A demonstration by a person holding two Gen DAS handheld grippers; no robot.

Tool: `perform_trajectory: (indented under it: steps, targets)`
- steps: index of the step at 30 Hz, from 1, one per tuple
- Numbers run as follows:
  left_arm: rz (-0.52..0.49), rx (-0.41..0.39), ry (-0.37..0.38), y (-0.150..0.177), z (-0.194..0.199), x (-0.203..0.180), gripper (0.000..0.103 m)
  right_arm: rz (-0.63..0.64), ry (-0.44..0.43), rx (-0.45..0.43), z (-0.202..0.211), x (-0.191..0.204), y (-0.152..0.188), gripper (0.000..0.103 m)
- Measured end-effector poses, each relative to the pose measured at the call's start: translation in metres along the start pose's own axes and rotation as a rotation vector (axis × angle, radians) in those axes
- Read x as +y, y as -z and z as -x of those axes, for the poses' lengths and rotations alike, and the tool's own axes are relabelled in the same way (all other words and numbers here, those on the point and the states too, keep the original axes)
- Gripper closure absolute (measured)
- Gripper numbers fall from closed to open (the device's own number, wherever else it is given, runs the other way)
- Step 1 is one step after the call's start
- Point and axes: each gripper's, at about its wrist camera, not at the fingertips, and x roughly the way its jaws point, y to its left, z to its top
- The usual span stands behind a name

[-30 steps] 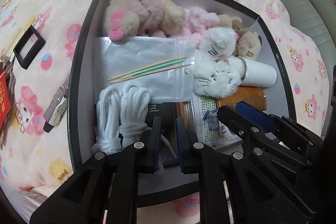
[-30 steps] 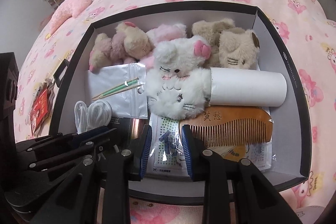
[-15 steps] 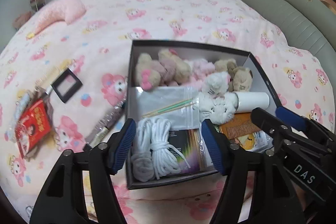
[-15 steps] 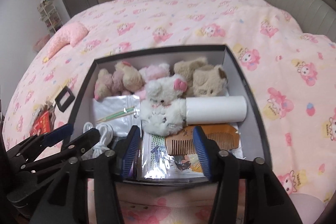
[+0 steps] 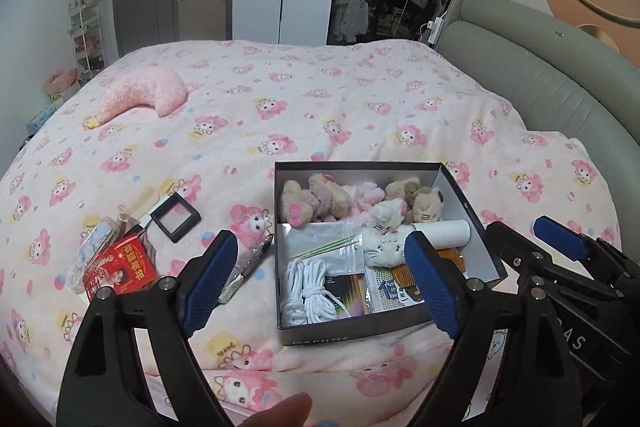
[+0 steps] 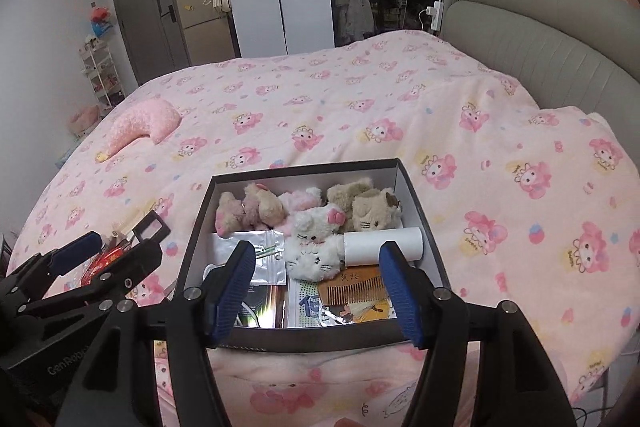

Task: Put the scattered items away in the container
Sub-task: 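Lift the right gripper up and away from the box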

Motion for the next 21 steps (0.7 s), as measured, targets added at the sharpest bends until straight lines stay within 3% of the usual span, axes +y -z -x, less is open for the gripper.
perform_trajectory:
  steps: [8, 21]
  targets:
    - [-0.053, -0.056, -0.033, 0.013, 0.043, -0.005, 0.008, -0.020, -0.014, -0.053, 0.042, 0.001, 0.010, 0.040]
    - [-0.065, -0.057, -0.035, 0.034, 0.060, -0.007, 0.008, 0.007, 0.028, -0.059, 0.062, 0.006, 0.031, 0.040]
